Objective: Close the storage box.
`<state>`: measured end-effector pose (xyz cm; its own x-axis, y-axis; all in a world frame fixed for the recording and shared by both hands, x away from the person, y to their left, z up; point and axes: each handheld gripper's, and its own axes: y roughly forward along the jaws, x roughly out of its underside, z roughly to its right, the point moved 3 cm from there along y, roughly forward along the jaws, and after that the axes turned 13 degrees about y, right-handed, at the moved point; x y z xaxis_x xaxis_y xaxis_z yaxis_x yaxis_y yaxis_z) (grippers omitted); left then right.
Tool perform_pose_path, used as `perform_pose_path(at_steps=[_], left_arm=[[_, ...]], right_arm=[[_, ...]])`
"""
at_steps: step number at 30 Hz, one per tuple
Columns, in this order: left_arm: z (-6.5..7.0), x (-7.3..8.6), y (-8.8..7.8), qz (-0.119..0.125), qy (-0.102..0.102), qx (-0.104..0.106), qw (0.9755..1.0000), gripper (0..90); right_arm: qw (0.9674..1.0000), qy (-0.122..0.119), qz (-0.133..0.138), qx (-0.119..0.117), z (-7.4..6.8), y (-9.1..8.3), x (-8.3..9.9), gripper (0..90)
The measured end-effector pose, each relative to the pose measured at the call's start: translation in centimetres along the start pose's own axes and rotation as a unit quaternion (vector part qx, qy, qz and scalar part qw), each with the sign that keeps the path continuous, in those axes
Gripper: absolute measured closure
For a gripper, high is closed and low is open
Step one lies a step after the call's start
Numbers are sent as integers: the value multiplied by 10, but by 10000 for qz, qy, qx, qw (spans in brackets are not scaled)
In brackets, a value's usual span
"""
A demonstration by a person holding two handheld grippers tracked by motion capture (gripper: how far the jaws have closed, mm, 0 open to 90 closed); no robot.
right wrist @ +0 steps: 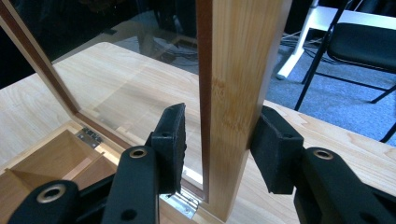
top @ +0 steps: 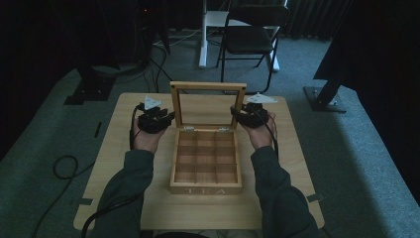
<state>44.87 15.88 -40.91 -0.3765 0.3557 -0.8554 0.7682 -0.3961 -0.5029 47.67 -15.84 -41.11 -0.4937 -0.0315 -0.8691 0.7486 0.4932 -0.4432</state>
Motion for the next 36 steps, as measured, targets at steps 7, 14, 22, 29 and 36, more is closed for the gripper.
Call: perform_pose_path(at_steps=[7,14,22,29,36], left_arm=[[1,-10,-2,112,-56,10,9999,660],[3,-13,-5,169,-75,84,9998,689],[1,-10,-10,161,-82,147,9997,721],[1,-9,-14,155,-23,171,9997,729],[2,-7,-18,140,-2,241,9996,729]], right_arm=[[10000,-23,6,-12,-2,-4,2,562],[10000,-35,-32,-19,0,-9,5,593],[9998,-176,-37,-94,0,-25,7,606],[9998,-147,25,-127,0,-39,6,617],[9998,-172,-27,-127,0,-44,6,704]])
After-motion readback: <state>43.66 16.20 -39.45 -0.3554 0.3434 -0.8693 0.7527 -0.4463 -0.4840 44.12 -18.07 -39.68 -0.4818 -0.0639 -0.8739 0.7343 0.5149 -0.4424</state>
